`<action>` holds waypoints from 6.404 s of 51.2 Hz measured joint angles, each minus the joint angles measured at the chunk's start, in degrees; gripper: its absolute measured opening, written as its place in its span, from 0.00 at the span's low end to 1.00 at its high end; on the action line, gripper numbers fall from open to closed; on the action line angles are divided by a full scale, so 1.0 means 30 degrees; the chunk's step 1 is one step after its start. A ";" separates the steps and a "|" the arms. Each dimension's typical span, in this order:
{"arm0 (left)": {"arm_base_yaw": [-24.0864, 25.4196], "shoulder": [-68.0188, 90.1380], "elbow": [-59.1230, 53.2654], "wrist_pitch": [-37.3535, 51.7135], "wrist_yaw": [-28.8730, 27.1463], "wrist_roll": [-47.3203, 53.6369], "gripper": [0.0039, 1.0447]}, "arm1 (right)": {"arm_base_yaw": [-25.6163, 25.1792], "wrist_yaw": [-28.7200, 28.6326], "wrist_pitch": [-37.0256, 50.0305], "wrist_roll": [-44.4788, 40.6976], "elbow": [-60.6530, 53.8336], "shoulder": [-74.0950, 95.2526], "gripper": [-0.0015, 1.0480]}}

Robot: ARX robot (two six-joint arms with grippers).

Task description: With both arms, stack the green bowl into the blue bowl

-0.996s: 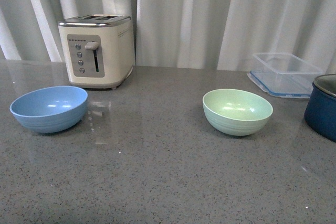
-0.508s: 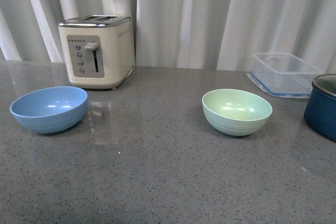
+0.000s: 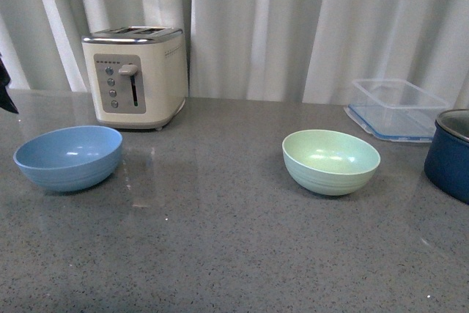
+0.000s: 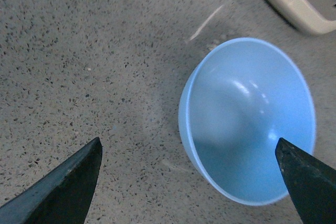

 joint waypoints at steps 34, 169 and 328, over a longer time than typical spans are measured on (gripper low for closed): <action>-0.0984 0.4393 0.3038 -0.1566 -0.1588 0.0036 0.41 | 0.0000 0.0000 0.0000 0.0000 0.0000 0.0000 0.90; -0.7271 -0.3075 -0.7628 1.7660 -0.4750 0.8561 0.28 | 0.0000 0.0000 0.0000 0.0000 0.0000 0.0000 0.90; -0.3096 -3.0796 -2.2505 0.4612 -0.0707 0.9041 0.79 | -0.0160 -0.2025 -0.0379 0.0015 0.0452 0.1071 0.90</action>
